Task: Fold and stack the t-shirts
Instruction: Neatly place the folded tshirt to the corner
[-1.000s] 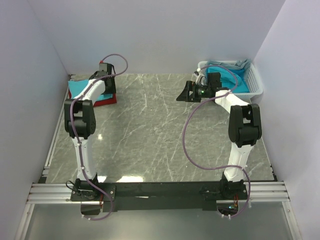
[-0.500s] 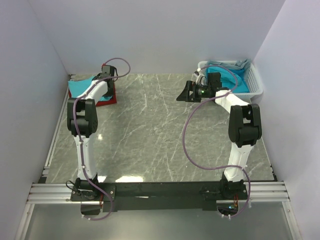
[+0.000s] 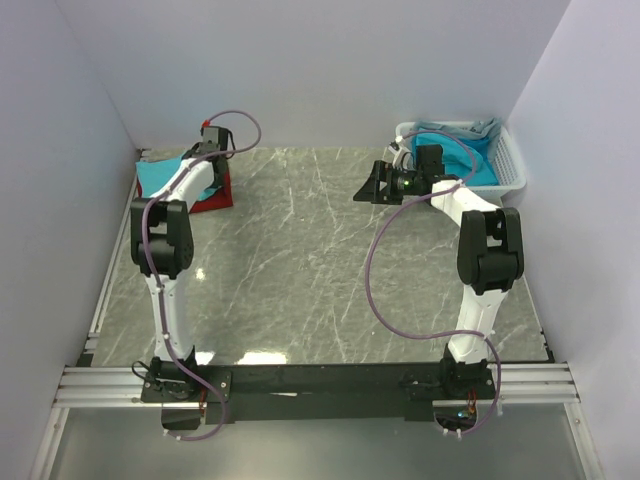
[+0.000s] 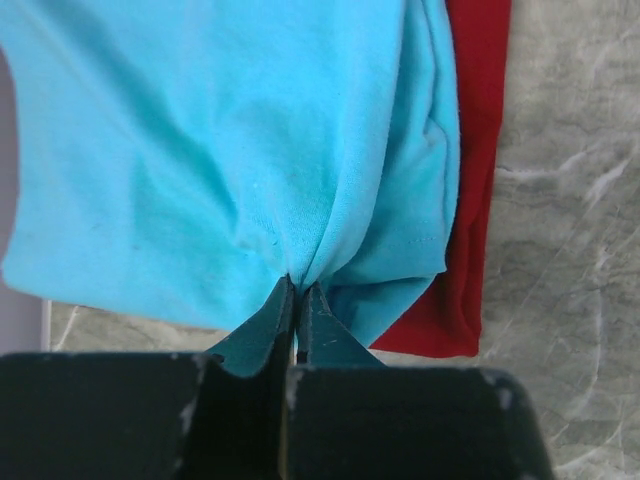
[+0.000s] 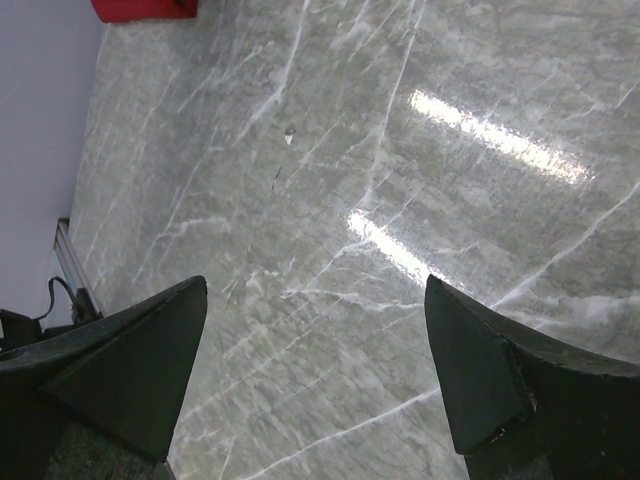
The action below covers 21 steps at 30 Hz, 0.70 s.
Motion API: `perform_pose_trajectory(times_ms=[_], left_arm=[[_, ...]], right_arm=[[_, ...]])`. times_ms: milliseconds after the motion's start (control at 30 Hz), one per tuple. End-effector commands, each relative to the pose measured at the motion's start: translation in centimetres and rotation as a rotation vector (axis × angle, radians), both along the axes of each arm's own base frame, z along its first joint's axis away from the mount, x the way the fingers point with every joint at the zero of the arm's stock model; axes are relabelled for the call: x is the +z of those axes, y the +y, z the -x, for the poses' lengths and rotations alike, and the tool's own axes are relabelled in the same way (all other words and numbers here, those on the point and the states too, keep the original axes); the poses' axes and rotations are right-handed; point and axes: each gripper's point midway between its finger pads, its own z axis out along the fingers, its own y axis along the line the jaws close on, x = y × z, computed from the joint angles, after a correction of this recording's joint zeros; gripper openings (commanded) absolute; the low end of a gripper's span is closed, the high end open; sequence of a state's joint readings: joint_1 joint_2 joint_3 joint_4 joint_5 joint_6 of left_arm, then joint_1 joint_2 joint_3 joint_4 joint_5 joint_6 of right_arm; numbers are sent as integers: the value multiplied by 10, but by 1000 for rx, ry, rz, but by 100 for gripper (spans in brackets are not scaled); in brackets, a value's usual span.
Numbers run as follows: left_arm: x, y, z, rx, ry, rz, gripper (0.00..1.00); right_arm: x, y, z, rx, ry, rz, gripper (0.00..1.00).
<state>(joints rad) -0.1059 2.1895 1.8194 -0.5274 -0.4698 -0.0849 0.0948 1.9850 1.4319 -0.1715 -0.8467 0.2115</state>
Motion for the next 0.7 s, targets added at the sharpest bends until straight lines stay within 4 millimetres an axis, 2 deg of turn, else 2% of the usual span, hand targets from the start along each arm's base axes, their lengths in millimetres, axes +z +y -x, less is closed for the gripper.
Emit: perform_pose_trajectory(times_ms=[0,167,267,367,400,433,500,600,633,667], left_arm=[[41,12,-1,23,-83,-35,0],[42,11,0,7,-85,-10,0],[29,5,4,-16,-50,15,3],[9,-3,12,-36,8,48,21],[4,-7,13,-39,15,69,36],[0,-9,18,-41,26,77,41],[4,-16,18,-42,-1,111,50],[31,-24,20,-66,-83,168,55],[53,-32,19,-98,-132,211,56],[64,-35,18,-107,-160,237,56]], right_arm=[[11,-3,-3,2,-38,-18,95],[10,-2,-3,6,-33,-21,95],[10,-2,-2,5,-32,-20,96],[10,-2,-2,5,-32,-20,96],[11,-2,-3,5,-35,-20,96],[11,-2,-2,6,-35,-19,96],[10,-2,-2,6,-33,-19,96],[10,-2,-3,7,-36,-19,96],[10,-2,-2,7,-34,-19,96],[10,-2,-2,6,-34,-18,96]])
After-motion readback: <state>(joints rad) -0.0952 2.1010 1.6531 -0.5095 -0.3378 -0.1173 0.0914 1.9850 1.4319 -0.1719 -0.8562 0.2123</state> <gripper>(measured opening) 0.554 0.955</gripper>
